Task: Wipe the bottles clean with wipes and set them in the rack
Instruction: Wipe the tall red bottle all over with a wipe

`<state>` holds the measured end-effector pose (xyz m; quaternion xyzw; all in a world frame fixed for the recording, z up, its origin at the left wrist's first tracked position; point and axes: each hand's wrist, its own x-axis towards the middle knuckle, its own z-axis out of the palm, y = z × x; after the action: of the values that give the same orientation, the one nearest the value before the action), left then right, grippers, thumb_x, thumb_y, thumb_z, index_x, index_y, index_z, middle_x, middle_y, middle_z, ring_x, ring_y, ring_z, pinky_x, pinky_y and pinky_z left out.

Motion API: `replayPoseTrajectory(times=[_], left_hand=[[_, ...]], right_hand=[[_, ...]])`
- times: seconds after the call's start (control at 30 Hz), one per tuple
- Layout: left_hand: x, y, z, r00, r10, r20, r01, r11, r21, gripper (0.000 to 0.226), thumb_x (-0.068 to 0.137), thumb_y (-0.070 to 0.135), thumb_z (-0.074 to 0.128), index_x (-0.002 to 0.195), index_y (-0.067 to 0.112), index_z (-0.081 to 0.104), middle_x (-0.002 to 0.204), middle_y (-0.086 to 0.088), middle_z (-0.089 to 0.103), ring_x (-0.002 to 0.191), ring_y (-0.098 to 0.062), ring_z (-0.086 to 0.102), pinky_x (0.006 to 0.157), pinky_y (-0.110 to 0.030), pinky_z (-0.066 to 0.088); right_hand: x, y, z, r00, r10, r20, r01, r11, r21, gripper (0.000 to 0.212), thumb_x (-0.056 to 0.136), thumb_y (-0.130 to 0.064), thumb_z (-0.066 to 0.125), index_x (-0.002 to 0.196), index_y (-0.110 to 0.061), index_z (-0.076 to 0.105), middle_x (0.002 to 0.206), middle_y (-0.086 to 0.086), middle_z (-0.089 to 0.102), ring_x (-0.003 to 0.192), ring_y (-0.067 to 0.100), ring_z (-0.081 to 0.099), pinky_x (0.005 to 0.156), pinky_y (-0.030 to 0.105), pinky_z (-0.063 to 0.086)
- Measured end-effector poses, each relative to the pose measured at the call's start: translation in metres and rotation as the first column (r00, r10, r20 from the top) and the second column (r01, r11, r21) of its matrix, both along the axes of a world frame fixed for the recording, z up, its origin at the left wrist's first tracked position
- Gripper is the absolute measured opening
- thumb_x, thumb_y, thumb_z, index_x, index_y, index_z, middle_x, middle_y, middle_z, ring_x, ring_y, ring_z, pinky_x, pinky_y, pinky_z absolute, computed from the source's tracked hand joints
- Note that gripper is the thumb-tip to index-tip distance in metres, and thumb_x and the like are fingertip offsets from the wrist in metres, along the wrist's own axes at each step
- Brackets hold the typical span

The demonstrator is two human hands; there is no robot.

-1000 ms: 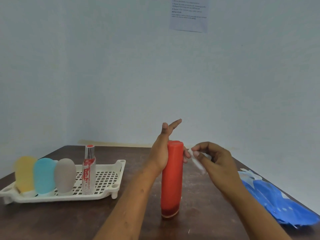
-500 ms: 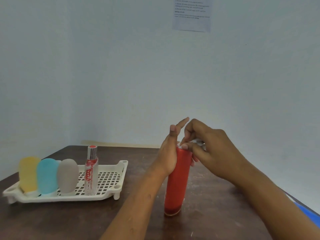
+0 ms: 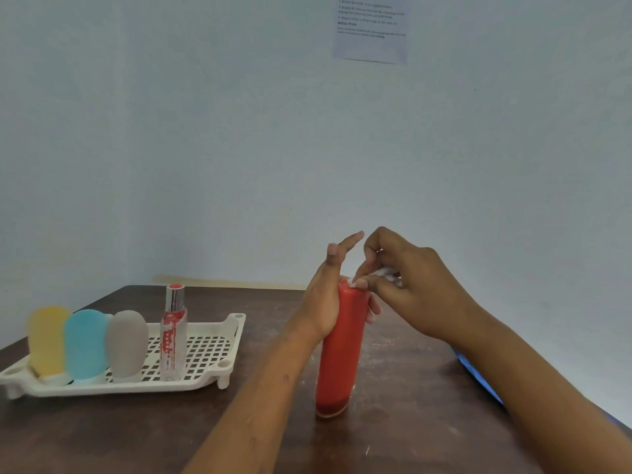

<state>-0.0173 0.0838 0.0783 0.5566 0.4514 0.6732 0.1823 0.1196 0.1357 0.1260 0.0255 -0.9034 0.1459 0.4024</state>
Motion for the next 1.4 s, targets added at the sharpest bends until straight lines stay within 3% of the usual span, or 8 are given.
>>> replayPoseTrajectory(times=[0.13,0.3,0.4,0.53,0.73,0.93,1.17,1.4], left_hand=[[-0.001,0.001,-0.001,1.000,-0.001,-0.006,0.001,1.000,-0.011,0.079,0.073,0.078,0.021,0.139,0.039,0.041,0.068,-0.018,0.068,0.058,-0.026,0.066,0.059,-0.033,0.055],[0.002,0.001,-0.001,1.000,0.023,-0.015,-0.023,0.999,-0.025,0.077,0.074,0.076,0.020,0.138,0.039,0.042,0.068,-0.017,0.068,0.058,-0.026,0.065,0.060,-0.034,0.055],[0.000,-0.002,-0.001,0.997,0.073,-0.016,-0.074,0.997,-0.034,0.069,0.079,0.071,0.017,0.138,0.042,0.040,0.070,-0.018,0.068,0.061,-0.027,0.065,0.061,-0.034,0.055],[-0.009,-0.002,-0.001,0.965,0.260,0.013,-0.260,0.965,-0.032,0.067,0.081,0.071,0.021,0.136,0.037,0.041,0.069,-0.016,0.068,0.062,-0.025,0.066,0.060,-0.034,0.054],[-0.026,0.001,-0.002,0.821,0.571,0.005,-0.568,0.817,-0.094,0.063,0.080,0.076,0.016,0.113,0.033,0.049,0.078,-0.007,0.070,0.074,-0.022,0.069,0.079,-0.042,0.056],[-0.049,-0.004,-0.002,0.711,0.701,-0.055,-0.688,0.678,-0.259,0.068,0.081,0.077,0.014,0.105,0.025,0.050,0.083,0.010,0.051,0.079,-0.011,0.053,0.083,-0.037,0.045],[-0.060,-0.008,-0.006,0.725,0.689,-0.008,-0.657,0.689,-0.307,0.069,0.089,0.071,0.022,0.102,0.017,0.063,0.097,-0.005,0.061,0.093,-0.026,0.060,0.094,-0.043,0.048],[-0.070,-0.013,-0.010,0.790,0.613,-0.028,-0.548,0.685,-0.480,0.087,0.082,0.079,0.026,0.136,0.015,0.047,0.134,-0.013,0.053,0.120,-0.031,0.053,0.103,-0.043,0.037]], right_hand=[[0.000,0.010,-0.002,1.000,-0.022,-0.013,0.022,1.000,-0.017,0.030,0.087,-0.009,0.064,0.081,-0.027,0.040,0.078,-0.009,0.071,0.069,0.007,0.064,0.062,0.010,0.043],[-0.004,0.020,0.000,0.981,-0.195,0.007,0.187,0.949,0.254,0.035,0.089,-0.007,0.053,0.081,-0.032,0.031,0.080,-0.009,0.065,0.081,0.002,0.054,0.067,0.027,0.046],[-0.005,0.028,-0.007,0.962,-0.264,-0.065,0.272,0.920,0.283,0.033,0.092,-0.008,0.051,0.086,-0.034,0.033,0.082,-0.010,0.059,0.085,-0.009,0.049,0.061,0.015,0.037],[-0.006,0.033,-0.028,0.958,-0.234,-0.165,0.250,0.964,0.087,0.027,0.089,-0.003,0.056,0.085,-0.028,0.047,0.077,-0.015,0.058,0.083,-0.005,0.052,0.068,0.007,0.035],[-0.030,0.026,-0.086,0.968,-0.230,-0.097,0.219,0.970,-0.109,0.051,0.082,0.010,0.053,0.063,-0.038,0.049,0.077,-0.016,0.054,0.084,0.002,0.052,0.072,0.009,0.035],[-0.042,0.021,-0.106,0.967,-0.242,-0.082,0.175,0.862,-0.477,0.038,0.093,0.004,0.042,0.081,-0.028,0.059,0.099,-0.011,0.056,0.094,-0.006,0.053,0.081,0.010,0.044],[-0.039,0.022,-0.120,0.791,-0.505,0.347,0.570,0.814,-0.115,0.038,0.091,-0.004,0.054,0.127,-0.014,0.050,0.133,0.001,0.037,0.121,0.016,0.036,0.098,0.023,0.038],[-0.041,0.023,-0.133,0.713,-0.532,0.456,0.577,0.815,0.048,0.028,0.090,-0.005,0.055,0.117,-0.013,0.055,0.126,0.005,0.039,0.119,0.022,0.036,0.092,0.030,0.044]])
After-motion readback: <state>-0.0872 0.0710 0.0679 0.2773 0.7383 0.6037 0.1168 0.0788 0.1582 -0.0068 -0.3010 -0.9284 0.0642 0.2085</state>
